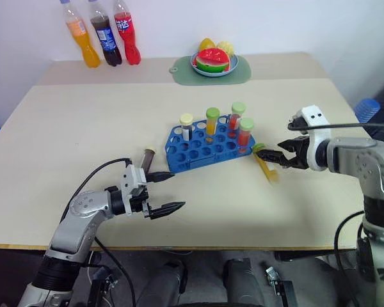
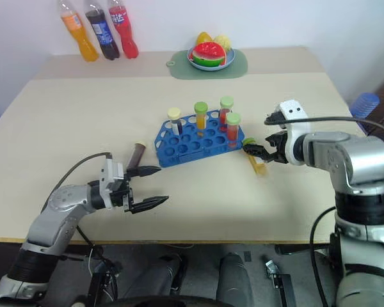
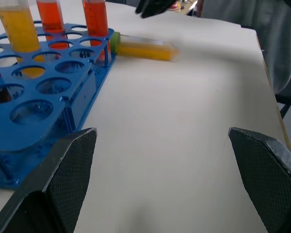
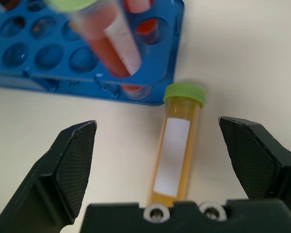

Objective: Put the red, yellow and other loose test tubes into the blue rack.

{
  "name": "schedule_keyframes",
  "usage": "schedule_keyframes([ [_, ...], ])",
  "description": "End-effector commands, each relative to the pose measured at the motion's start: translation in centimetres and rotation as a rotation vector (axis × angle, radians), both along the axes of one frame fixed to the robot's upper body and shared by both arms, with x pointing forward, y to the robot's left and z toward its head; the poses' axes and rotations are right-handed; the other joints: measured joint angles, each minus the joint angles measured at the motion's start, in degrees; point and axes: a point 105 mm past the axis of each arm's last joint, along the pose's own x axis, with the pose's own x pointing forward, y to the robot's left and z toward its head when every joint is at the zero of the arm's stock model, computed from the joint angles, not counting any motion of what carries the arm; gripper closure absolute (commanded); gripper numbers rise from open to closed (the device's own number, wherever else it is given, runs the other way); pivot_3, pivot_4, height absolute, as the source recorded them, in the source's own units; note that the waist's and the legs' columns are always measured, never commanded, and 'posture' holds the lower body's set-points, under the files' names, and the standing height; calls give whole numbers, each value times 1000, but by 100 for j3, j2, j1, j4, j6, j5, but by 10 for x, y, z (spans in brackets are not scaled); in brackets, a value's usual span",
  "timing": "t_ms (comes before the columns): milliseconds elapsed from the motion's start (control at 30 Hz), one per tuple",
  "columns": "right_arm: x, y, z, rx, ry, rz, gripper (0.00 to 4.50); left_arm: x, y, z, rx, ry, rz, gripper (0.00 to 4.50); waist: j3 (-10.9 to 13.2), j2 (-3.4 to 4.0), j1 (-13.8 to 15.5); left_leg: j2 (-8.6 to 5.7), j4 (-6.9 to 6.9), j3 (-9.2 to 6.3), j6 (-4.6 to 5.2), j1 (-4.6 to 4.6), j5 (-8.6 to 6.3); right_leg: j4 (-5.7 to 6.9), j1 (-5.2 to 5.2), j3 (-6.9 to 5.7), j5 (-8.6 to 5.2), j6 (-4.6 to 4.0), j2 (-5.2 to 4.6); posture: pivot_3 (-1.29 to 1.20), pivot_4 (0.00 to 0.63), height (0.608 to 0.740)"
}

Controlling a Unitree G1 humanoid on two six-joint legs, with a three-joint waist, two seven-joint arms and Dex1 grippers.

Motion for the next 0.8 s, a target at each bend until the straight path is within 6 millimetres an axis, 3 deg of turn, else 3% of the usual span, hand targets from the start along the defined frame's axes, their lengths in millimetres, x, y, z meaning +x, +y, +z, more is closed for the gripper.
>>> schedule_keyframes([
  [33,14,-2,-12,-38,56,-21,60,-5,-2,5,-12,-24,-9,0,-1,-1,-4,0,0,1,0,0,0,0,0,0,0,0,0,0,150,740],
  [233,24,-3,-33,-144,121,22,60,-9,1,5,-13,-20,5,0,0,-2,-14,-1,2,2,0,0,0,2,-2,0,0,1,0,0,150,740],
  [267,24,-3,-35,-154,125,33,281,-10,1,5,-14,-20,5,0,-1,-3,-17,0,3,1,0,0,0,2,-2,0,1,1,1,0,150,740],
  [333,24,0,-38,-164,133,61,900,-11,0,6,-19,-21,-1,0,-1,-4,-23,0,4,2,0,0,0,3,-2,0,1,2,2,0,150,740],
  [500,25,1,-43,-231,100,107,3400,-16,-1,10,-45,-6,-19,0,-2,-5,-35,1,3,1,-1,1,0,4,-1,0,1,2,3,0,150,740],
  [533,25,-3,-44,-266,82,112,3656,-16,0,10,-44,-5,-18,0,-2,-5,-35,1,4,1,0,1,-1,4,-1,0,1,2,3,0,150,740],
  [700,19,-34,-37,-486,-60,182,3673,-15,-1,13,-58,0,-16,0,-4,-9,25,-3,11,1,0,2,-1,2,5,-1,3,6,1,0,150,740],
  [800,7,-63,-30,-627,-91,227,3673,-15,-1,14,-63,2,-16,0,-2,-8,142,-11,19,3,5,0,-4,-1,8,-1,6,12,-4,0,150,740],
])
